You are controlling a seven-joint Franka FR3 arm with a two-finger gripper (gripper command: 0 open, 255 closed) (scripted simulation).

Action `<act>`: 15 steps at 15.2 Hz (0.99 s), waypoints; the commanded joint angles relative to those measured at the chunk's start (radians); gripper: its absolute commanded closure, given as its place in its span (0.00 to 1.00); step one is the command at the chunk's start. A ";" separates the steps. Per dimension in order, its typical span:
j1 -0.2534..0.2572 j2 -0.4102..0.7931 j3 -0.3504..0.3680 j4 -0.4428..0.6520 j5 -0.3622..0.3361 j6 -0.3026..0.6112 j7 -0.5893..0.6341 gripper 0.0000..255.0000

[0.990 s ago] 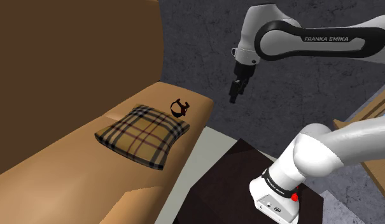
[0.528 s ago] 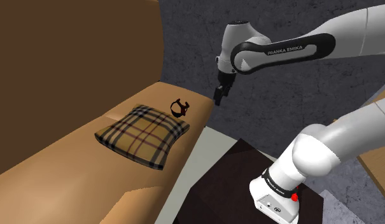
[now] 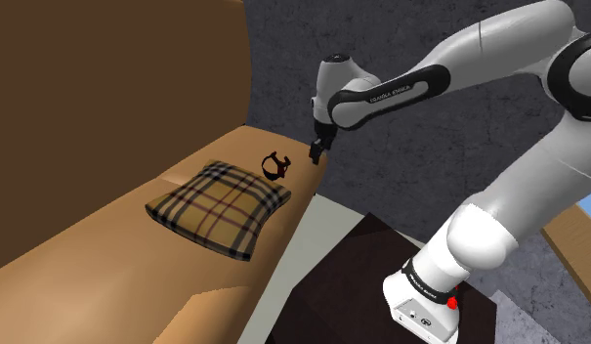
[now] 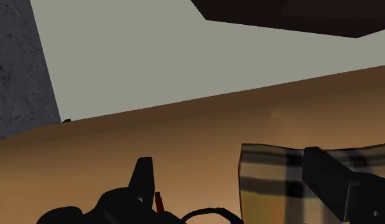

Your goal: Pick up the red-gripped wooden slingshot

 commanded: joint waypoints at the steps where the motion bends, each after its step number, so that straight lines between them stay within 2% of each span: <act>1: -0.006 0.082 -0.001 0.037 -0.042 0.051 0.023 0.00; 9: -0.011 0.385 -0.034 0.250 -0.193 0.169 0.087 0.00; 15: 0.000 0.611 -0.069 0.462 -0.268 0.210 0.106 0.00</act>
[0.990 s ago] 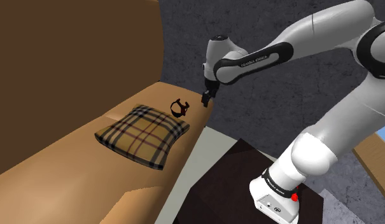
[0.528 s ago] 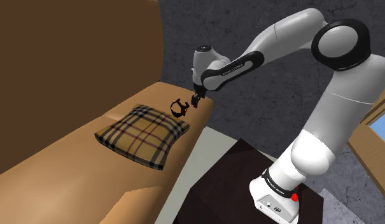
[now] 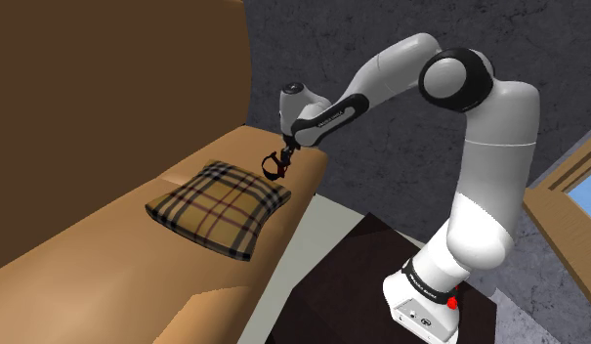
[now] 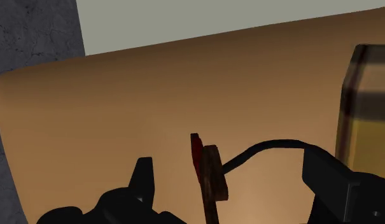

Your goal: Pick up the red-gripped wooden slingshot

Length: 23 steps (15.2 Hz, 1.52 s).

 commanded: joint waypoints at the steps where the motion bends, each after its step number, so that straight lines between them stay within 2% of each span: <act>1: 0.004 0.085 -0.013 0.081 -0.023 0.015 0.004 0.00; 5: 0.009 0.231 -0.031 0.247 -0.045 0.019 -0.006 0.00; 14: 0.016 0.312 -0.046 0.275 -0.065 0.067 0.032 0.00; 15: 0.016 0.315 -0.046 0.278 -0.065 0.067 0.032 1.00; 23: 0.016 0.314 -0.046 0.276 -0.065 0.067 0.032 1.00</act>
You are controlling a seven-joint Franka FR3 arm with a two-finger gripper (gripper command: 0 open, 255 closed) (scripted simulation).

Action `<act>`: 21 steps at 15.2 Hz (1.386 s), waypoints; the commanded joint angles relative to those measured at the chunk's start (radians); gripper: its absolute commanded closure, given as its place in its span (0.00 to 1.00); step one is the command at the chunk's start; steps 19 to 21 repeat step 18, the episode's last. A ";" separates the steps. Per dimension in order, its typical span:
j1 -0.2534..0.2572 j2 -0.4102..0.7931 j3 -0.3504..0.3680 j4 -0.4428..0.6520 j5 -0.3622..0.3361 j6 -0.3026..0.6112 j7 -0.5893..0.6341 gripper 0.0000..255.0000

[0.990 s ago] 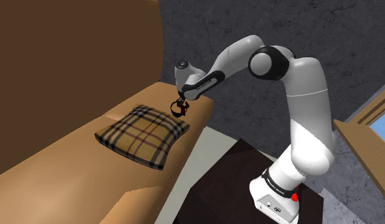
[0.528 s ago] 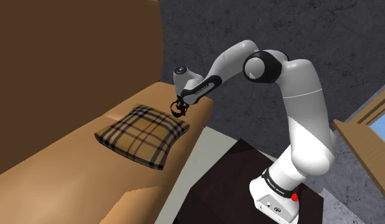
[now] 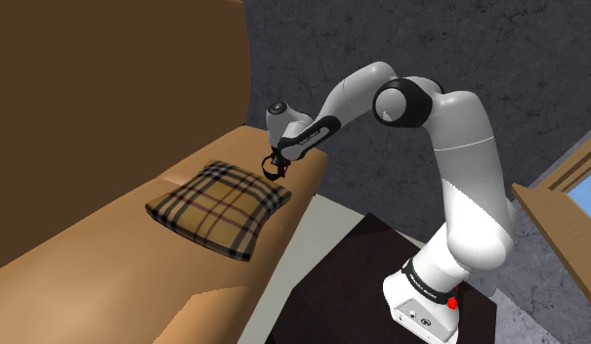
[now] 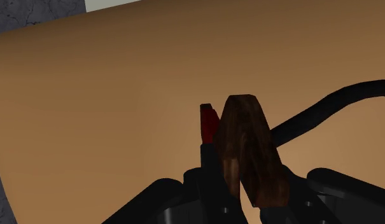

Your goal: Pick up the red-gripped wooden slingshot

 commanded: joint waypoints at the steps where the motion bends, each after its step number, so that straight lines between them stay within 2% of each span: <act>1: 0.000 -0.002 0.000 -0.002 0.000 0.000 0.001 1.00; 16: -0.014 -0.155 0.029 -0.043 0.043 -0.101 -0.077 1.00; 21: -0.014 -0.157 0.030 -0.044 0.044 -0.102 -0.078 1.00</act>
